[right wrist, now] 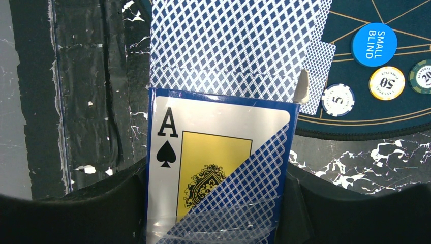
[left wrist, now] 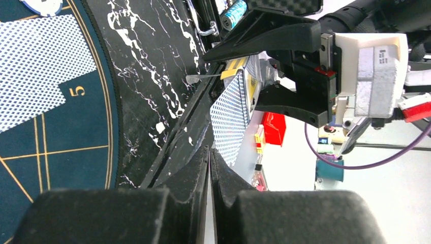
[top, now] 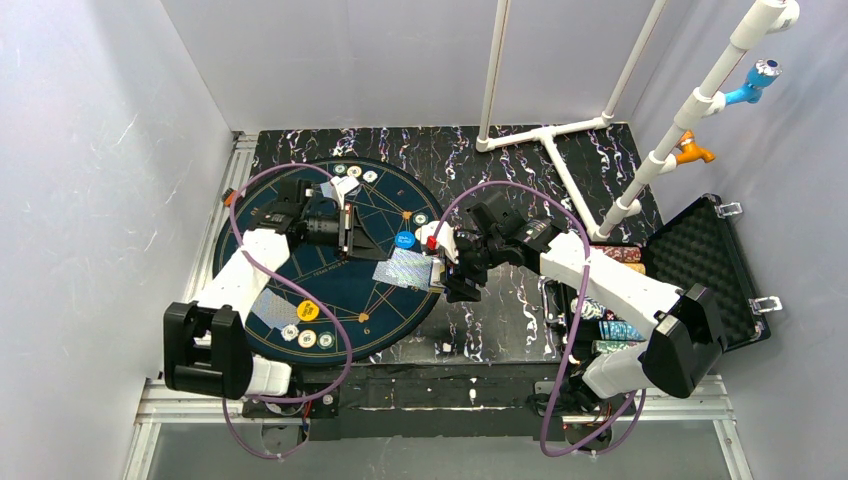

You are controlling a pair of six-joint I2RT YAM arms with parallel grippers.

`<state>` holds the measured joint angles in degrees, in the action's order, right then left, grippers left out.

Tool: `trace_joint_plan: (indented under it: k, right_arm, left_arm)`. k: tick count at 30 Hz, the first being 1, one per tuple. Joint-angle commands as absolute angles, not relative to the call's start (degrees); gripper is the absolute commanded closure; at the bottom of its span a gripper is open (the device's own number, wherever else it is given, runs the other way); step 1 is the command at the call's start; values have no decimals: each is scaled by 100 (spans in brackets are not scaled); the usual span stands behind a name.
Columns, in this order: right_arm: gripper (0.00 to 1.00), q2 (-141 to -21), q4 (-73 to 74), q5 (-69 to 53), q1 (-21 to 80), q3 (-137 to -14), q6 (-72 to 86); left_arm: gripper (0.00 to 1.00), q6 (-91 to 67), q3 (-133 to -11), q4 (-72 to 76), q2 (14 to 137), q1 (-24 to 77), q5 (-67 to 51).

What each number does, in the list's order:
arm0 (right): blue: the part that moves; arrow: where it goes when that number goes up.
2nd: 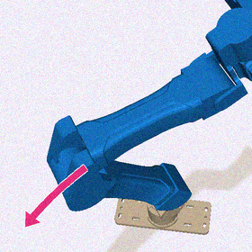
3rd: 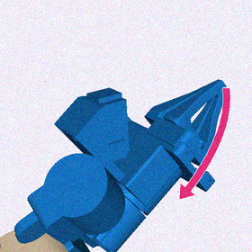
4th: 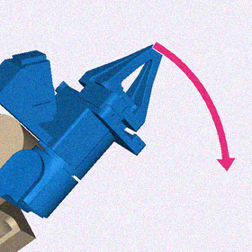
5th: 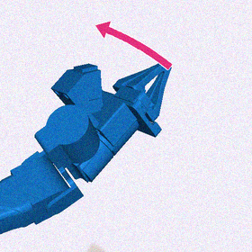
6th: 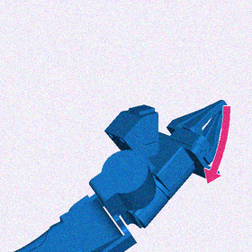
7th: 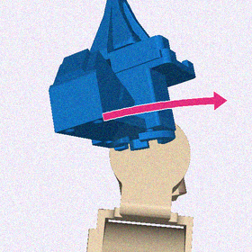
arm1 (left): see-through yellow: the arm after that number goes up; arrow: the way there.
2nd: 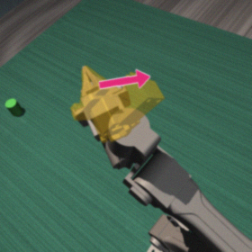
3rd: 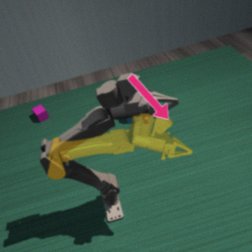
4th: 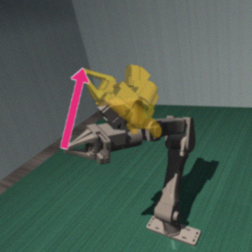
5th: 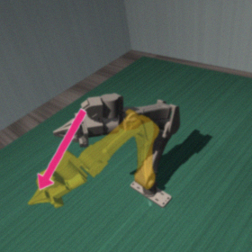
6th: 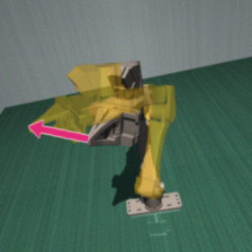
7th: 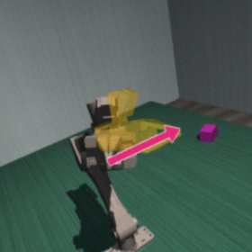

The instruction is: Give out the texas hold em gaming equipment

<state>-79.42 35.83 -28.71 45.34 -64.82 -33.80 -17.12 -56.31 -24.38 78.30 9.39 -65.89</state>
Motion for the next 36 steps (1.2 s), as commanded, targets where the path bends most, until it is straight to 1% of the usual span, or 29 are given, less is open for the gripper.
trace_joint_plan:
  k: [1, 2, 3, 4, 5, 7, 11, 14, 20, 22, 26, 31, 35, 36]
  right_arm:
    - [99, -7809, 3340, -3059, 4499, -6645, -3410]
    - [99, -7813, 3346, -3059, 4500, -6645, -3410]
    - [99, -7809, 3348, -3059, 4499, -6645, -3405]
    - [99, -7817, 3353, -3066, 4500, -6645, -3409]
    - [99, -7826, 3349, -3074, 4500, -6652, -3410]
    - [99, -7835, 3344, -3097, 4500, -6662, -3401]
    - [99, -7856, 3340, -3127, 4499, -6692, -3395]
    - [99, -7855, 3355, -3129, 4500, -6714, -3399]
    - [99, -7831, 3370, -3129, 4495, -6706, -3393]
    - [99, -7831, 3375, -3137, 4500, -6715, -3395]
    - [99, -7822, 3389, -3138, 4484, -6719, -3401]
    - [99, -7822, 3380, -3130, 4491, -6715, -3396]
    - [99, -7806, 3368, -3114, 4482, -6682, -3400]
    - [99, -7797, 3366, -3105, 4481, -6672, -3401]
  left_arm:
    - [81, -1705, -5531, -2494, 7538, 821, -7024]
    - [65, -1742, -5518, -2491, 7524, 810, -7024]
    - [52, -1800, -5492, -2458, 7506, 801, -6996]
    - [43, -1858, -5451, -2371, 7484, 804, -6984]
    - [37, -1992, -5404, -2243, 7473, 812, -6973]
    - [31, -2142, -5339, -2000, 7502, 901, -6896]
    - [30, -2180, -5369, -1908, 7708, 1390, -6684]
    - [35, -2171, -5353, -1882, 7820, 1679, -6558]
    - [59, -2038, -5394, -2087, 7834, 1677, -6545]
    - [65, -2020, -5377, -2134, 7795, 1625, -6539]
    - [73, -2048, -5323, -2151, 7732, 1405, -6571]
    - [86, -2022, -5266, -2212, 7659, 1155, -6686]
    - [89, -2021, -5238, -2215, 7583, 996, -6817]
    - [91, -2021, -5238, -2215, 7565, 943, -6858]
